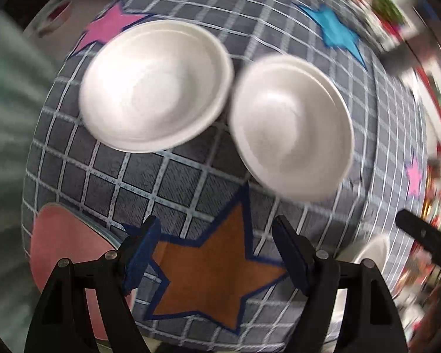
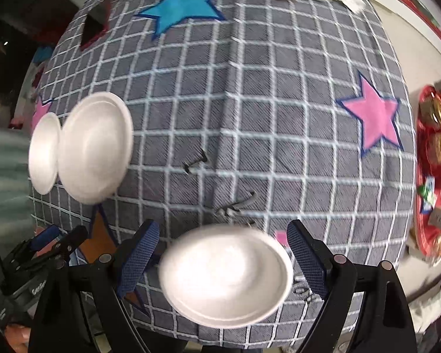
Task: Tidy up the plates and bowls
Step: 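Move both grippers to a second white bowl and close on its rim, then lift the second bowl with both grippers and carry it toward another bowl, then lower the bowl into the other white bowl and open both grippers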
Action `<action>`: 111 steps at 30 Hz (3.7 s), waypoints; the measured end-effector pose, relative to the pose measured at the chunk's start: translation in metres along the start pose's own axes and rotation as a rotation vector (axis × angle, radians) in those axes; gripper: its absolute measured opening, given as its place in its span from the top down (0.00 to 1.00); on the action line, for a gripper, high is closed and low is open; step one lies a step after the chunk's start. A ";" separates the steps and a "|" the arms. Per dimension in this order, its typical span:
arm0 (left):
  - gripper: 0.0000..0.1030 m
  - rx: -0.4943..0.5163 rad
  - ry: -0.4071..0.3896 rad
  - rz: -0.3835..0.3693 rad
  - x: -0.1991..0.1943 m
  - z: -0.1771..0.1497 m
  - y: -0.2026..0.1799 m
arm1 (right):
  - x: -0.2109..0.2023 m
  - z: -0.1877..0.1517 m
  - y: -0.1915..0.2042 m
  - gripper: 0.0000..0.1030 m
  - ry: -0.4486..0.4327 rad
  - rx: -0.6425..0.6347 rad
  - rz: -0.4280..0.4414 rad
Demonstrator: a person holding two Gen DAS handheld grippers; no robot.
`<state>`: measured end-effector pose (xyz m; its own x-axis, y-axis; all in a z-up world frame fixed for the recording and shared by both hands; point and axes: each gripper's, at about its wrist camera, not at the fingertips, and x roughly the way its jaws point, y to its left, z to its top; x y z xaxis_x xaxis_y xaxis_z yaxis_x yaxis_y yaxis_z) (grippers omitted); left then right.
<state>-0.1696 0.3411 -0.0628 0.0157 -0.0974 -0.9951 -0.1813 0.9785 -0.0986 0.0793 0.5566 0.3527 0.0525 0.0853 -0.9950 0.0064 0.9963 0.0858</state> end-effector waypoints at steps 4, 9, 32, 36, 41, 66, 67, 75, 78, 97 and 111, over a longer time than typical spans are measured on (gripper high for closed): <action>0.21 -0.111 0.020 -0.027 0.006 0.022 0.025 | 0.002 0.026 0.017 0.13 -0.012 -0.053 0.008; 0.21 -0.192 0.021 -0.030 0.018 0.038 0.038 | 0.021 0.045 0.028 0.13 -0.009 -0.135 0.013; 0.21 -0.282 -0.005 -0.033 0.037 0.075 0.033 | 0.070 0.105 0.057 0.13 0.038 -0.223 0.019; 0.21 -0.250 -0.018 -0.013 0.043 0.097 0.039 | 0.081 0.109 0.066 0.13 0.050 -0.236 0.018; 0.22 -0.175 -0.028 0.050 0.051 0.134 0.036 | 0.093 0.111 0.074 0.13 0.064 -0.237 0.018; 0.65 0.106 -0.002 0.137 0.074 0.070 -0.117 | 0.119 0.055 0.075 0.76 0.226 -0.201 0.078; 0.65 0.108 0.002 0.139 0.074 0.062 -0.118 | 0.121 0.048 0.074 0.76 0.237 -0.199 0.077; 0.65 0.141 0.034 0.147 0.079 -0.006 -0.119 | 0.135 -0.009 0.078 0.76 0.325 -0.204 0.065; 0.65 0.151 0.048 0.147 0.077 -0.032 -0.118 | 0.140 -0.026 0.078 0.76 0.345 -0.188 0.072; 0.64 0.251 -0.021 0.124 -0.006 -0.121 -0.113 | 0.109 -0.053 0.081 0.76 0.244 -0.136 0.114; 0.64 0.636 0.045 0.044 0.007 -0.121 -0.237 | 0.052 -0.093 -0.045 0.76 0.170 0.180 0.073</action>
<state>-0.2457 0.0861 -0.0456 -0.0220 -0.0487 -0.9986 0.4381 0.8974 -0.0534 -0.0107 0.5174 0.2918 -0.1088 0.1725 -0.9790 0.1874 0.9707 0.1502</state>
